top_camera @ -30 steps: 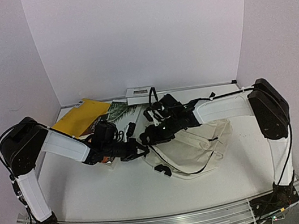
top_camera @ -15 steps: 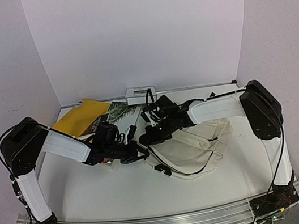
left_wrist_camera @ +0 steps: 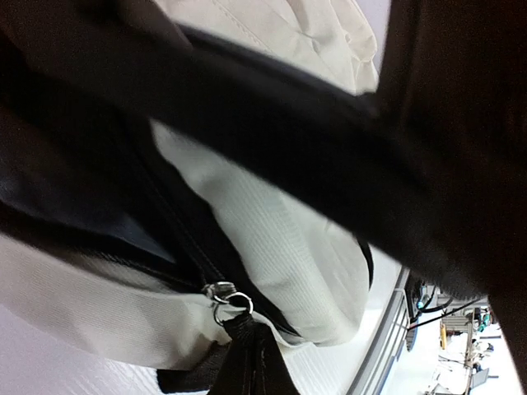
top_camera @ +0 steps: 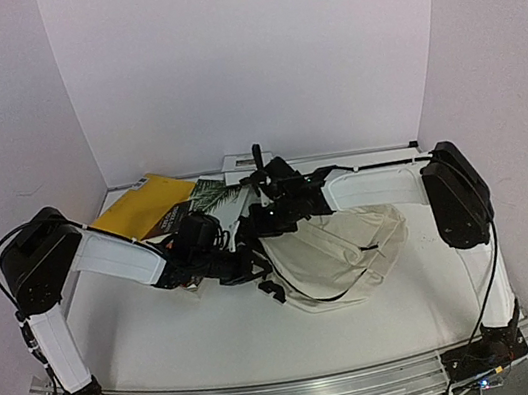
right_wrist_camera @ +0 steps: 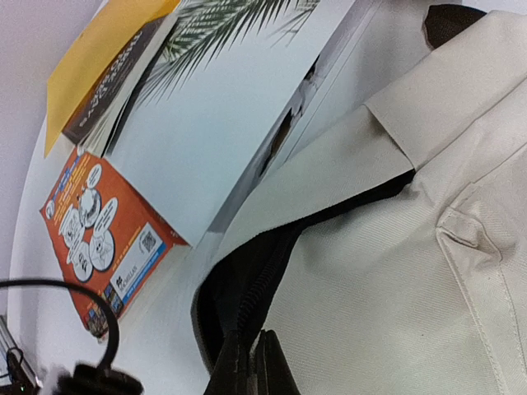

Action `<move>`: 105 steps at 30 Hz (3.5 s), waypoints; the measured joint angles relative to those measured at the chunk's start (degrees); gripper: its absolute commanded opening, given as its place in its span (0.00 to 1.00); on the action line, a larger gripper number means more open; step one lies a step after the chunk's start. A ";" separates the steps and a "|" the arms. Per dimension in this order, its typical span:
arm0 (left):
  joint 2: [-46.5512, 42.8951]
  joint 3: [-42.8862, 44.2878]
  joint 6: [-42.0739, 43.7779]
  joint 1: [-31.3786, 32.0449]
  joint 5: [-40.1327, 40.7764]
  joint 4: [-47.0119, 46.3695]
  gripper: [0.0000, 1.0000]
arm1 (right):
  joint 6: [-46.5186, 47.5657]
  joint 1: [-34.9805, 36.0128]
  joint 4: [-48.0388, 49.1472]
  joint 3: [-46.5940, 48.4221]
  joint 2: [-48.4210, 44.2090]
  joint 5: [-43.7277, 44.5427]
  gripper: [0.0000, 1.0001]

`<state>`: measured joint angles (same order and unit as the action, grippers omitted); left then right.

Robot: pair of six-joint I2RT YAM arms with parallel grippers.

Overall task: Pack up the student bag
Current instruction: Unzip the student bag at the center of the board.

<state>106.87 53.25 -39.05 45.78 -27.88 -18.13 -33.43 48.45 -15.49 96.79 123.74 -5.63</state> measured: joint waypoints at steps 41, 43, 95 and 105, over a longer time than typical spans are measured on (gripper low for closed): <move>-17.86 -4.35 -3.63 9.27 11.67 12.76 0.68 | -1.11 -4.33 8.87 -12.87 -17.66 3.52 0.64; -18.69 -4.37 -4.28 7.13 11.76 13.66 0.69 | -1.25 -4.31 9.29 -17.20 -22.84 1.44 0.55; 0.17 7.89 -9.57 -3.41 8.72 11.93 0.27 | -15.52 16.63 -1.36 -23.12 -7.02 14.40 0.22; 0.20 7.91 -8.81 -3.48 9.22 12.17 0.00 | -16.35 16.65 -1.68 -21.11 -5.03 17.81 0.00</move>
<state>107.07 61.17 -47.86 42.30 -18.65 -5.96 -49.78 65.10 -17.17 75.68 118.72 12.19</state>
